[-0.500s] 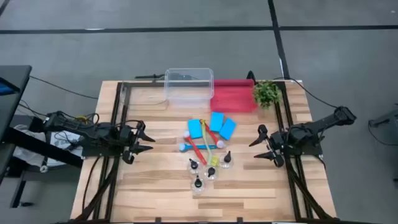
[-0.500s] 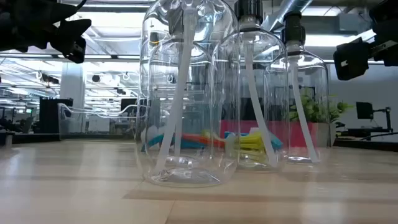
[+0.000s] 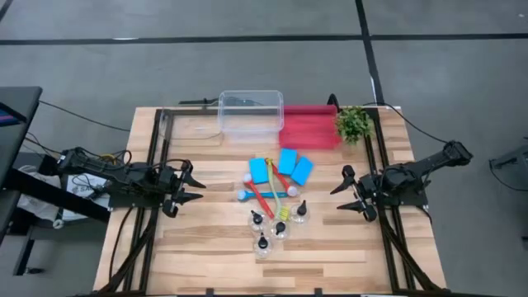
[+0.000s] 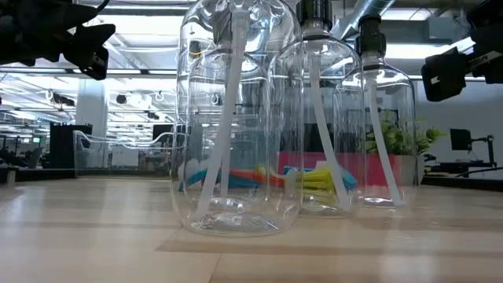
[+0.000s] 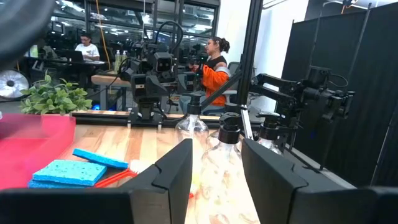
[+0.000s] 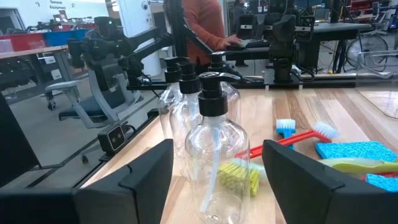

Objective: Pick & Place Kitchen Sink Supplies

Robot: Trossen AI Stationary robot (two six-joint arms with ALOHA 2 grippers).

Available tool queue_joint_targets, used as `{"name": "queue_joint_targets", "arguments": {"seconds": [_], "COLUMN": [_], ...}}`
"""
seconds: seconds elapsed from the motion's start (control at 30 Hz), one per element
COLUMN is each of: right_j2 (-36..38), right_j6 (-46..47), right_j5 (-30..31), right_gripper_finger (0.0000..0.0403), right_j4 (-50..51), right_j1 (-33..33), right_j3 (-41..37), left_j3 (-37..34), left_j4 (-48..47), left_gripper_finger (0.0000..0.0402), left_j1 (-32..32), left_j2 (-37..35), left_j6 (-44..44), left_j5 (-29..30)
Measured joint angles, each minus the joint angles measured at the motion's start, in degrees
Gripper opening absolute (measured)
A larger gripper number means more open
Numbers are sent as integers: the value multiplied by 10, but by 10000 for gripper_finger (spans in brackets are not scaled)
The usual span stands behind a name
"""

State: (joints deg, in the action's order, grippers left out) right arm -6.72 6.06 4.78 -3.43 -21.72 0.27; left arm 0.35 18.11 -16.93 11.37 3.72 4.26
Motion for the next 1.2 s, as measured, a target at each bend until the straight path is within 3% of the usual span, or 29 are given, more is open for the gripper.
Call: {"name": "queue_joint_targets", "arguments": {"seconds": [1.2], "right_j2": [0], "right_j6": [0], "right_j5": [0], "right_gripper_finger": [240], "right_j4": [0], "right_j1": [0], "right_j3": [0], "left_j3": [0], "left_j4": [0], "left_gripper_finger": [140], "left_j1": [0], "left_j2": [0], "left_j6": [0], "left_j5": [0]}}
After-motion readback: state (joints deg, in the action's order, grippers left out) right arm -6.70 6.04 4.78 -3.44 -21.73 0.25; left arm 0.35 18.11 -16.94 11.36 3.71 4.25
